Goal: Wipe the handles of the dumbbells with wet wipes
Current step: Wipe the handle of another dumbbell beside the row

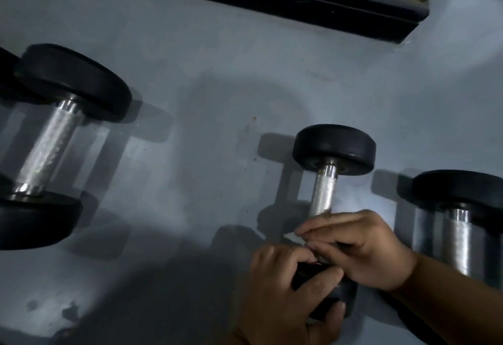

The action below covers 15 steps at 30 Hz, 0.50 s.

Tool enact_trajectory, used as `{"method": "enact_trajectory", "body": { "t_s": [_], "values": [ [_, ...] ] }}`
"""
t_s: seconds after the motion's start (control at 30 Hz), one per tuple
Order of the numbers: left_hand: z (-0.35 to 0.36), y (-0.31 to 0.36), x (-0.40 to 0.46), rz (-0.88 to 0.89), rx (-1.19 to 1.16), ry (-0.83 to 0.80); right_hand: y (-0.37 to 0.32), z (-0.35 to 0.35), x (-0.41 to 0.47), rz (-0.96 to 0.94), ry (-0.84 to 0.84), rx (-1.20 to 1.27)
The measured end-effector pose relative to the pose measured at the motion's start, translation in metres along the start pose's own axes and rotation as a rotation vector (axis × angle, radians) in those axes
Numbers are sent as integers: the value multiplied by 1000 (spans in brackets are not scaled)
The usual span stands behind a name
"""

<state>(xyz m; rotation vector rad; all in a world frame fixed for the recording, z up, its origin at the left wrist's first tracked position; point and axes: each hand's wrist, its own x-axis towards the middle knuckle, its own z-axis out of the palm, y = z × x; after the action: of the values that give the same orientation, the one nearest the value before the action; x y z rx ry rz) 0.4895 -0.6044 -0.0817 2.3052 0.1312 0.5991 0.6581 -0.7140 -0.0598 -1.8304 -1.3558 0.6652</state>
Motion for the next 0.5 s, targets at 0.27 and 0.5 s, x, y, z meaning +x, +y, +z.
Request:
{"method": "enact_trajectory", "body": {
  "t_s": [0.27,0.5],
  "values": [
    [5,1,-2,39,64,-31,13,-7,15,108,259,-63],
    [4,0,-2,30,60,-24,17,-20,29,9,177,-172]
  ]
}}
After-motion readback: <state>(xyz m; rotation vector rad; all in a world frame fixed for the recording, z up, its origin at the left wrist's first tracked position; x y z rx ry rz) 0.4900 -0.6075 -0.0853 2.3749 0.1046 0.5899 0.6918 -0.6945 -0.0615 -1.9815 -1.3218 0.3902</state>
